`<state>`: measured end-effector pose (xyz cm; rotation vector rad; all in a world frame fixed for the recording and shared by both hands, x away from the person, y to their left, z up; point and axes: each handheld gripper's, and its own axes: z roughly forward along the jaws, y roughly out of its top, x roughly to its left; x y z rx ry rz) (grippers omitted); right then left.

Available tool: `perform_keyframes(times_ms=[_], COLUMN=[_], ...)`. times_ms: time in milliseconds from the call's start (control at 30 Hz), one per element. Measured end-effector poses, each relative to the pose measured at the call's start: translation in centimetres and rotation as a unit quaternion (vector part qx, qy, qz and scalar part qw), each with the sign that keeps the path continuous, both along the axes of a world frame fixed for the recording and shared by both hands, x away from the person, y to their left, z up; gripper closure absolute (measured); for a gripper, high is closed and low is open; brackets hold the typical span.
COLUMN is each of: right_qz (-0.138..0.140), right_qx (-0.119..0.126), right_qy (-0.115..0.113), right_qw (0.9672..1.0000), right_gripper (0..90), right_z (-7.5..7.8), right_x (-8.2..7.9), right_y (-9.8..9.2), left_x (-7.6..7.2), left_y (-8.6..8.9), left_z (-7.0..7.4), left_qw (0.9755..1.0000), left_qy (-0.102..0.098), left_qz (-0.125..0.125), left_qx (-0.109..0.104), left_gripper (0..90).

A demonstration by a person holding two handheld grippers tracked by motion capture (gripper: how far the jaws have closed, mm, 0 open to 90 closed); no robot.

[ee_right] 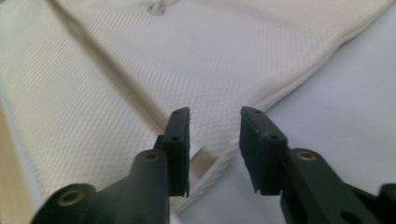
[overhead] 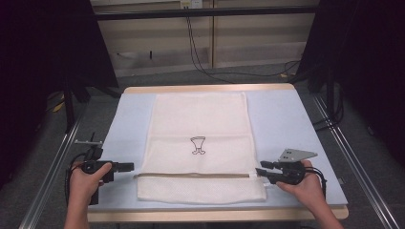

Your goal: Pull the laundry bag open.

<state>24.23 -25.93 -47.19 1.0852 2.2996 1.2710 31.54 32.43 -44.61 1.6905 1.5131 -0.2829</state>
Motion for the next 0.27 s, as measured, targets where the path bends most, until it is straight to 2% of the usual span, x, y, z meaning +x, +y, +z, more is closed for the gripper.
perform_keyframes(times_ms=[33,67,100,133,167,200,233,267], right_qz=[-0.01,-0.03,-0.048,-0.074,-0.088,-0.1,-0.104,-0.111], right_qx=[0.001,0.003,0.009,0.008,0.003,0.0,0.001,0.0], right_qy=[-0.004,-0.017,-0.029,-0.044,-0.051,-0.048,-0.043,-0.04], right_qw=[0.9999,0.9994,0.9983,0.9962,0.9949,0.9938,0.9936,0.993], right_gripper=[61.8,56.7,47.2,38.8,36.0,33.1,30.7,28.2], right_z=[0.1,0.3,0.3,0.3,0.3,0.2,0.1,-0.1], right_x=[0.0,0.0,0.1,0.3,0.4,0.5,0.6,0.7], right_y=[-0.2,-0.5,-0.7,-1.0,-1.2,-1.4,-1.5,-1.7], left_x=[0.0,0.0,0.0,0.1,0.2,0.2,0.3,0.4], left_y=[0.1,0.0,-0.1,-0.3,-0.4,-0.4,-0.5,-0.5], left_z=[0.1,0.2,0.3,0.3,0.3,0.3,0.2,0.1], left_qw=[0.9995,0.9982,0.9944,0.9908,0.9833,0.9807,0.9788,0.9778], left_qy=[-0.029,-0.049,-0.082,-0.109,-0.149,-0.161,-0.167,-0.169], left_qz=[0.011,0.024,0.039,0.052,0.055,0.053,0.059,0.058], left_qx=[0.011,0.026,0.053,0.062,0.089,0.097,0.104,0.109], left_gripper=[52.1,50.2,44.6,35.7,28.8,23.5,23.1,22.4])
